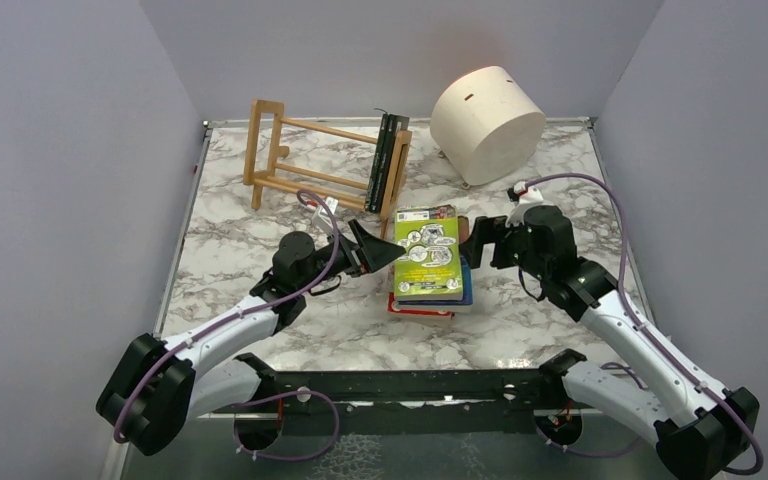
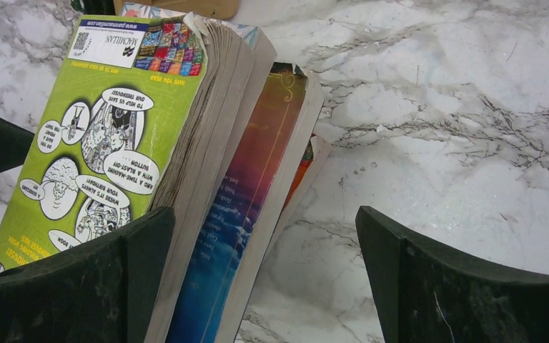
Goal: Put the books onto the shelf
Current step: Pick up the book from the center of the board.
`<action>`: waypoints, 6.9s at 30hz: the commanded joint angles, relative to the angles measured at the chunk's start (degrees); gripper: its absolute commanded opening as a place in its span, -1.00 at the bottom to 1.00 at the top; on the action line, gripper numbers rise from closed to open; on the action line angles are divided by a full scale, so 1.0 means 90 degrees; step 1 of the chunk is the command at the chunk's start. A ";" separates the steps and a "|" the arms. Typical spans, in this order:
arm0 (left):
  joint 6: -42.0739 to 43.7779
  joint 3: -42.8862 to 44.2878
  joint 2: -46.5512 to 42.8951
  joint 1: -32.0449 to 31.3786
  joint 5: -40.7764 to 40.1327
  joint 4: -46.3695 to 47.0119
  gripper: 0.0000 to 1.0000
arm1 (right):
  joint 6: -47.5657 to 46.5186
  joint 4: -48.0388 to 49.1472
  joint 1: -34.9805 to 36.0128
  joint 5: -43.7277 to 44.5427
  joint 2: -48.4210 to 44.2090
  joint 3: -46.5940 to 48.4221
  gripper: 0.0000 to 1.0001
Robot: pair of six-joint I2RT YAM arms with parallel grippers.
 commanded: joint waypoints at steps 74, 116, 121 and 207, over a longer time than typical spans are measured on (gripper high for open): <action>-0.1406 -0.0626 0.0169 0.0117 0.0175 0.1945 -0.11 | -0.0890 0.0752 0.0907 -0.1188 0.1430 0.0426 0.89; -0.1081 -0.0392 -0.0015 0.0169 0.0119 0.1114 -0.54 | -0.0633 0.0855 0.0945 -0.0572 0.0682 0.0006 0.89; -0.0935 -0.0386 0.0139 0.0169 0.0322 0.1106 0.02 | -0.0626 0.0866 0.0946 -0.0533 0.0687 -0.0003 0.89; -0.1753 -0.0851 0.0778 0.0763 0.1824 0.3320 -1.00 | -0.0436 0.1201 0.1024 -0.0775 0.1146 0.0248 0.88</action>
